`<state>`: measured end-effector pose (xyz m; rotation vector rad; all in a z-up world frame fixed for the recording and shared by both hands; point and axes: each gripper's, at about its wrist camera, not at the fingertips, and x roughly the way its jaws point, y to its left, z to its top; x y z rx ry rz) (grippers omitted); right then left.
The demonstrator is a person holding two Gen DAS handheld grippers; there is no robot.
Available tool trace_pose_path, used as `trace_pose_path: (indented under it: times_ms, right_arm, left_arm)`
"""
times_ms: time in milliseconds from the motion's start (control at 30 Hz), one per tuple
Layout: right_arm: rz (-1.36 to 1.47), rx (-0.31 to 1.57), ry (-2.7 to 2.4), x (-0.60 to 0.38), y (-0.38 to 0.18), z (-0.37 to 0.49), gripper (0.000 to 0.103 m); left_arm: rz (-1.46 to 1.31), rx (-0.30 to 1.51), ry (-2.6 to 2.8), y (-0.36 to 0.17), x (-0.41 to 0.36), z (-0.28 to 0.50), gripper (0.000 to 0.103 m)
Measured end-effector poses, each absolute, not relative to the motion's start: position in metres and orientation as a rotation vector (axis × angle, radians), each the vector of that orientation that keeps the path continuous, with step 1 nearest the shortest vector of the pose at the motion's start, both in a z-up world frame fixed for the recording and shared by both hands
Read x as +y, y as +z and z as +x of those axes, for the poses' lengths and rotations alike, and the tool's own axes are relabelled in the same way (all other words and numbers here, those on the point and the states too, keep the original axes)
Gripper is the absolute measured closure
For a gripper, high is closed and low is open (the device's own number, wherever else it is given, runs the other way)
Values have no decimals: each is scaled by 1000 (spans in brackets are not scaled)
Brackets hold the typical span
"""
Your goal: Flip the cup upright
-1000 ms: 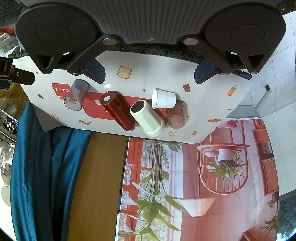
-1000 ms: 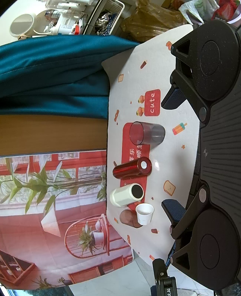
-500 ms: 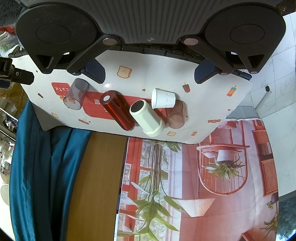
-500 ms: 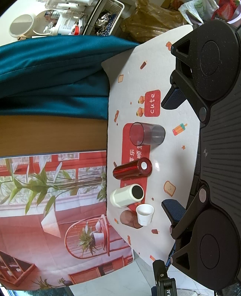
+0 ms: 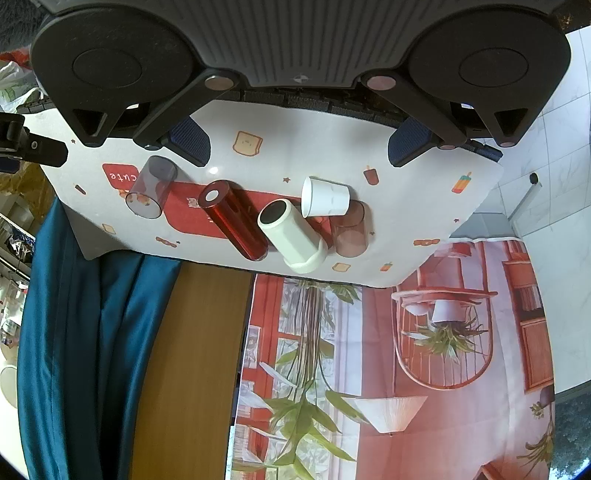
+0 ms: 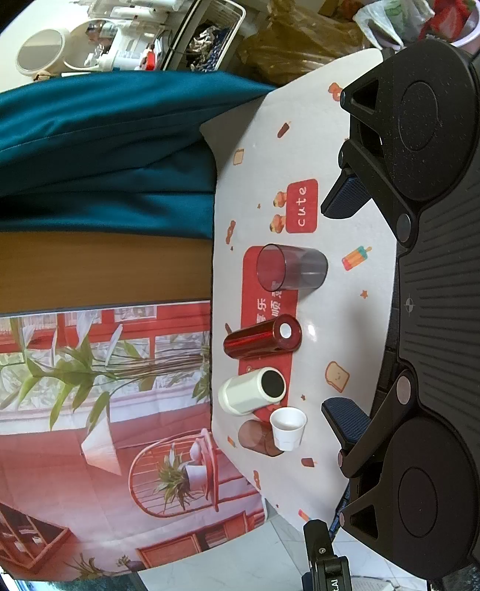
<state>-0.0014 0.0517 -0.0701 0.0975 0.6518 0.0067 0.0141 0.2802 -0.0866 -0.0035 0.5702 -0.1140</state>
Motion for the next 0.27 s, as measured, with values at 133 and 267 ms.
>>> trace_pose_path:
  times_ms: [133, 267]
  right_arm:
    - [98, 651, 6, 50, -71, -1, 0]
    - [98, 652, 7, 50, -71, -1, 0]
  left_arm:
    - [0, 561, -122, -86, 279, 12, 0]
    - [-2, 562, -121, -86, 279, 11, 0]
